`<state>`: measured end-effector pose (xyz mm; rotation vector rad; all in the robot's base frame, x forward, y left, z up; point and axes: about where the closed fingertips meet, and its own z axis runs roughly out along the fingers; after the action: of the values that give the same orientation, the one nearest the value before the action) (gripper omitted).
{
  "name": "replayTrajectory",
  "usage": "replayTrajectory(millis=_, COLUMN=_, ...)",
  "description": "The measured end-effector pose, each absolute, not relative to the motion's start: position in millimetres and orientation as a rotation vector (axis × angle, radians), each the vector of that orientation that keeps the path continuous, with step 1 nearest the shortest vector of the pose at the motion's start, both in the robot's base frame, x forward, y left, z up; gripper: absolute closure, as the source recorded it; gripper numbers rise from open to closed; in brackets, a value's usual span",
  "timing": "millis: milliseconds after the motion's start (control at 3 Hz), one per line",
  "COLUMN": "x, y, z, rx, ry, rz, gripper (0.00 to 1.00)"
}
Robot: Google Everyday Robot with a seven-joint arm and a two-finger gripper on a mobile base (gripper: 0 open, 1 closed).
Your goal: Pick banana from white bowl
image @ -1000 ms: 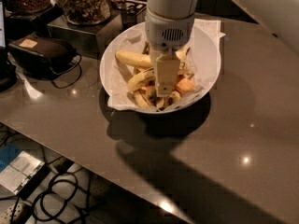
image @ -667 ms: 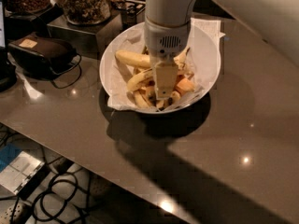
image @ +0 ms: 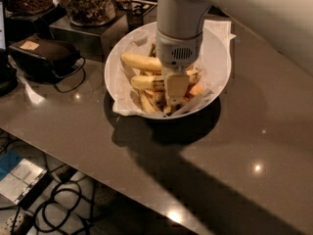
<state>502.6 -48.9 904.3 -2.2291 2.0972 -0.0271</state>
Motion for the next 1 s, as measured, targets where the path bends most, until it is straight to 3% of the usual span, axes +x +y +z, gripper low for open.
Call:
replayTrajectory(millis=667, x=506.9, y=-44.8, z=904.3, rx=-2.216, ry=2.082, rz=-0.032, gripper=1.00)
replayTrajectory(millis=1000, x=506.9, y=-44.8, z=904.3, rx=-2.216, ry=2.082, rz=-0.032, gripper=1.00)
